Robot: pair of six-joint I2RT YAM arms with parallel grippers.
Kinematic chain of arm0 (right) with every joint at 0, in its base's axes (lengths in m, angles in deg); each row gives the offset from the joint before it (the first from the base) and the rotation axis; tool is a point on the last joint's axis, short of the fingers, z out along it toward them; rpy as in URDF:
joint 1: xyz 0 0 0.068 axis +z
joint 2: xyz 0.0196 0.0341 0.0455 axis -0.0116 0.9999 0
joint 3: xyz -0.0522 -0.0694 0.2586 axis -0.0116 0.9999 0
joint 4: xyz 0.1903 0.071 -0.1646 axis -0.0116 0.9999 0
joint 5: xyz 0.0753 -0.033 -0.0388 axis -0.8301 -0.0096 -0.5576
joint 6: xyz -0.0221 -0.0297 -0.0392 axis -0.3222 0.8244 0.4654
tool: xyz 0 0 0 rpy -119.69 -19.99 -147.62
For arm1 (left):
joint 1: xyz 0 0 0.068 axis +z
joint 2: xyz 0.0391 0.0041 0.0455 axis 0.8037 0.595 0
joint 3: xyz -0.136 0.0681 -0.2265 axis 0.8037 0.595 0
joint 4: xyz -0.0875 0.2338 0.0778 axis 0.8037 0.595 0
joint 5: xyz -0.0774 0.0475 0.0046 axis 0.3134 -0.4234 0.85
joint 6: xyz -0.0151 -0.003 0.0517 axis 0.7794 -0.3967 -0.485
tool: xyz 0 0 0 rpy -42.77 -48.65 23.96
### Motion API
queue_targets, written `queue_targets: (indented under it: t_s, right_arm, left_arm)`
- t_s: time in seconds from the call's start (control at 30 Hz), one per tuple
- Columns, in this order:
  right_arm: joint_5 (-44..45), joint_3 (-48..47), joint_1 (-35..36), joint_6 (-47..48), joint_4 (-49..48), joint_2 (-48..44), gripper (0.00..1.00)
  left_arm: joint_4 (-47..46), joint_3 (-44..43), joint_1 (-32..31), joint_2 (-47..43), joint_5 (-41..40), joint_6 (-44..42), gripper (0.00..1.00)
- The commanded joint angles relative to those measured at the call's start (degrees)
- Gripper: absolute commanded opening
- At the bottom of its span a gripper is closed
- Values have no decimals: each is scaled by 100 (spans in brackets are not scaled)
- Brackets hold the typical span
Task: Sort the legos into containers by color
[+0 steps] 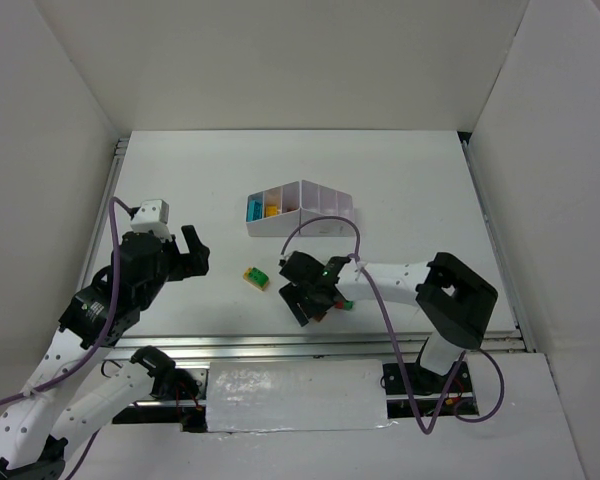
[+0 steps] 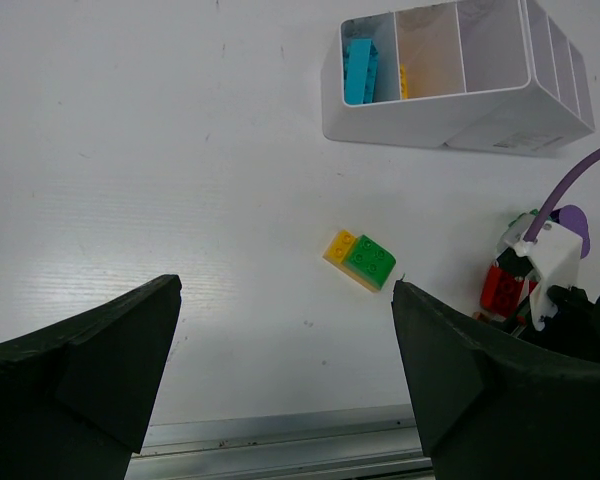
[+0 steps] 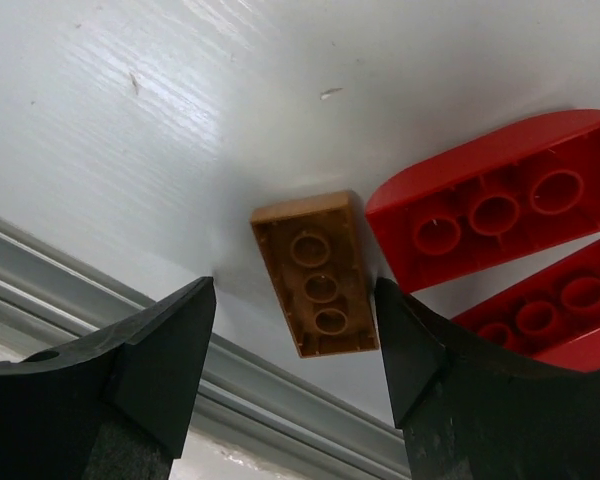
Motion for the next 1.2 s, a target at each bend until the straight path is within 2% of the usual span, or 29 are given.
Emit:
queue_targets:
  t_s: [0.0, 0.1, 0.27, 0.37, 0.57, 0.6, 0.73, 0.97, 1.17]
  right_arm:
    - [338, -251, 222, -233, -39, 220, 71]
    - [514, -304, 318, -383, -39, 325, 65]
    - [936, -480, 433, -734, 58, 413, 45]
    - [858, -629, 591, -744, 67, 492, 31]
    - [524, -936, 846, -744, -100, 554, 13]
    - [454, -1015, 864, -735, -144, 511, 2]
    - [261, -1314, 846, -639, -267, 291, 0]
    - [663, -2893, 759, -550, 426, 422, 0]
    - [1463, -4310, -31, -1078, 1129, 914, 0]
  left_arm:
    - [-206, 24, 16, -49, 45, -117, 100]
    - [-207, 24, 17, -49, 53, -117, 100]
    - [-215, 33, 16, -49, 80, -126, 99]
    - [-207, 33, 16, -49, 71, -126, 99]
    - [-215, 33, 16, -67, 45, -117, 100]
    - [-215, 33, 16, -58, 36, -117, 100]
    - [-207, 24, 16, -40, 18, -117, 100]
    - [-189, 15, 16, -75, -78, -100, 100]
    - [-49, -11, 25, -163, -420, 76, 99]
